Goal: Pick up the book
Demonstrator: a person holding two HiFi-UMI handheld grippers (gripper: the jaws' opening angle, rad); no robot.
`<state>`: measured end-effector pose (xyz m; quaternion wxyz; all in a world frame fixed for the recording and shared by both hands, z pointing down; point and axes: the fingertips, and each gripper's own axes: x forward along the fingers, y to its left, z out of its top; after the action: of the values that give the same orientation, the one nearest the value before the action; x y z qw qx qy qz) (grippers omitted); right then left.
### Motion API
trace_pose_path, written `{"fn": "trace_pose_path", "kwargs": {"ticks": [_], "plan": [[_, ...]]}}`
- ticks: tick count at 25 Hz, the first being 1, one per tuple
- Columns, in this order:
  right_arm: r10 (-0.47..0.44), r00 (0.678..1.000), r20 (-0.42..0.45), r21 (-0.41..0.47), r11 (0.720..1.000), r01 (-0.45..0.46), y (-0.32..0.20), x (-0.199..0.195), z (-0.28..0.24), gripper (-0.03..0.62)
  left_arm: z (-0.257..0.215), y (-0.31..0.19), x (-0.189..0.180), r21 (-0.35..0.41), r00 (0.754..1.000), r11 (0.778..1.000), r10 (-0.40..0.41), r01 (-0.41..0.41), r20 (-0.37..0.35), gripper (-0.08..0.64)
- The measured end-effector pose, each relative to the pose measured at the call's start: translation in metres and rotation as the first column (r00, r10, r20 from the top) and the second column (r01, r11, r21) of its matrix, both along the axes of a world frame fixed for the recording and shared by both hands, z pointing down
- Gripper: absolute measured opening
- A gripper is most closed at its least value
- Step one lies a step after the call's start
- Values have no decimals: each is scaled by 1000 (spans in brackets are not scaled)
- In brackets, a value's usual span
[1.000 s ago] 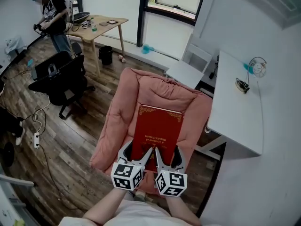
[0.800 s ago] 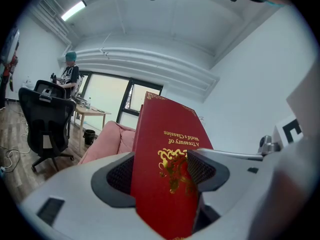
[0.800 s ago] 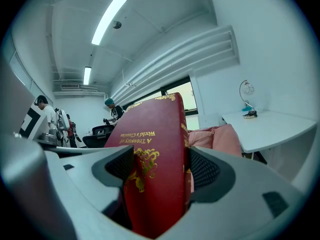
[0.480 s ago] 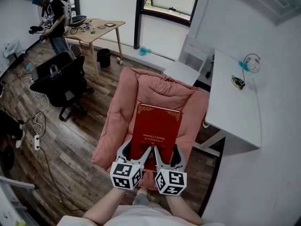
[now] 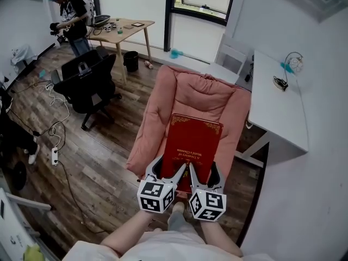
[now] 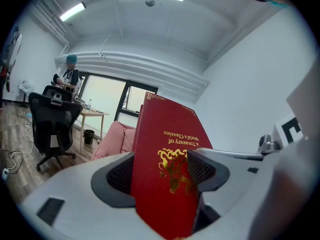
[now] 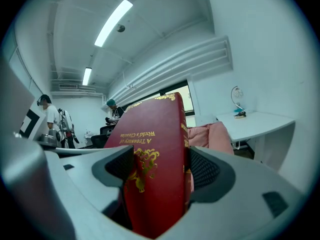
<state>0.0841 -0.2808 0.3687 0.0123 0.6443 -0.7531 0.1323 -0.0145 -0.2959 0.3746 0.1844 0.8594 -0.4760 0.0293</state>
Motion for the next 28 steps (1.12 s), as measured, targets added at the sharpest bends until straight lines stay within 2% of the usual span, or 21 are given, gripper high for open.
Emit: {"fn": "trace_pose_path", "kwargs": {"ticks": [5, 11, 17, 22, 28], "plan": [[28, 1000, -7, -7, 1000, -28, 60, -22, -5, 342, -4, 58, -21, -6, 1000, 1000, 29, -29, -10, 311], [32, 999, 4, -27, 999, -31, 103, -38, -5, 342, -5, 101, -37, 0, 1000, 1000, 30, -30, 8, 311], [58, 998, 9, 11, 998, -58, 130, -55, -3, 342, -3, 127, -54, 14, 999, 999, 36, -36, 14, 313], [42, 999, 19, 42, 998, -43, 136, -66, -8, 342, -9, 135, -67, 51, 1000, 999, 18, -19, 7, 311], [45, 999, 13, 53, 998, -46, 163, -56, -16, 342, -16, 162, -56, 63, 1000, 998, 26, -25, -4, 311]]}}
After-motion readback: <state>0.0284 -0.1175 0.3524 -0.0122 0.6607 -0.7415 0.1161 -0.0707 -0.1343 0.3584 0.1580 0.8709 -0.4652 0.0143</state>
